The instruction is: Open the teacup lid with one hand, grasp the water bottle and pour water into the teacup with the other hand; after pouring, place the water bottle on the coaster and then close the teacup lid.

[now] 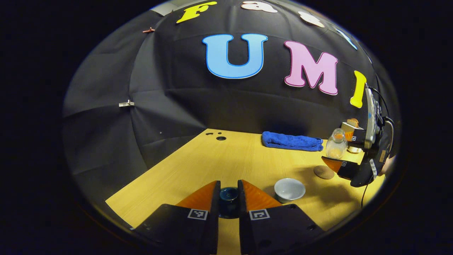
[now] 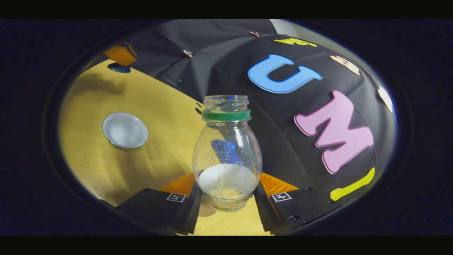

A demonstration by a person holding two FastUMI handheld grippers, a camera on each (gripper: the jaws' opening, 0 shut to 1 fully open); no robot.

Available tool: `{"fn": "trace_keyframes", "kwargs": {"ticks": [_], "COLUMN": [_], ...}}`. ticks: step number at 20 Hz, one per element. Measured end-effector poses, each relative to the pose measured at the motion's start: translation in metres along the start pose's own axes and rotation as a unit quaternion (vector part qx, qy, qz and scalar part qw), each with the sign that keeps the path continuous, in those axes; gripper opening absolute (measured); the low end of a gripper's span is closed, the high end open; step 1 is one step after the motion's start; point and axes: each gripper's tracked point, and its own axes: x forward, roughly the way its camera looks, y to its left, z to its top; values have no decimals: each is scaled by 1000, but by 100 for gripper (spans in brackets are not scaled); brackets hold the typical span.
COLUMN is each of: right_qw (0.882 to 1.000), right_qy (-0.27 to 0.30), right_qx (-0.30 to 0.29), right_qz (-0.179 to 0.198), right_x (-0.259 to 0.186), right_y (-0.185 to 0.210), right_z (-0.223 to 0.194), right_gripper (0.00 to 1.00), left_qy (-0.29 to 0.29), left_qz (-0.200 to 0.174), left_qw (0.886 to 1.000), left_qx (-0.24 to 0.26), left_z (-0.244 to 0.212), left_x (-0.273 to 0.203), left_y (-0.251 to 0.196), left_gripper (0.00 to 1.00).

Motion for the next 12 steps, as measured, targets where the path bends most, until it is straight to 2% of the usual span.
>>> {"fn": "trace_keyframes", "kwargs": {"ticks": [2, 4, 5, 6, 7, 11, 12], "right_qw": [1000, 997, 995, 993, 993, 990, 988], "right_qy": [-9, -25, -34, -41, -43, -41, -41], "right_qx": [-28, -74, -93, -106, -113, -134, -145], "right_qz": [3, -11, -14, -13, -11, -12, -15], "right_x": [6, 9, 9, 13, 15, 24, 24], "right_y": [10, 14, 18, 23, 26, 33, 34], "right_z": [4, 14, 19, 22, 22, 17, 16], "right_gripper": [72, 71, 71, 72, 72, 72, 72], "left_qy": [2, 8, 14, 17, 18, 12, 10], "left_qz": [-4, -8, -8, -9, -10, -21, -25], "left_qw": [1000, 1000, 1000, 1000, 1000, 1000, 1000], "left_qx": [-1, 0, -1, -2, -3, -7, -7], "left_z": [-3, -9, -13, -12, -12, -5, -4], "left_x": [-1, -1, -1, -2, -2, -1, -1], "left_y": [1, 1, 2, 2, 0, -5, -7], "left_gripper": [28, 24, 31, 31, 24, 24, 28]}}
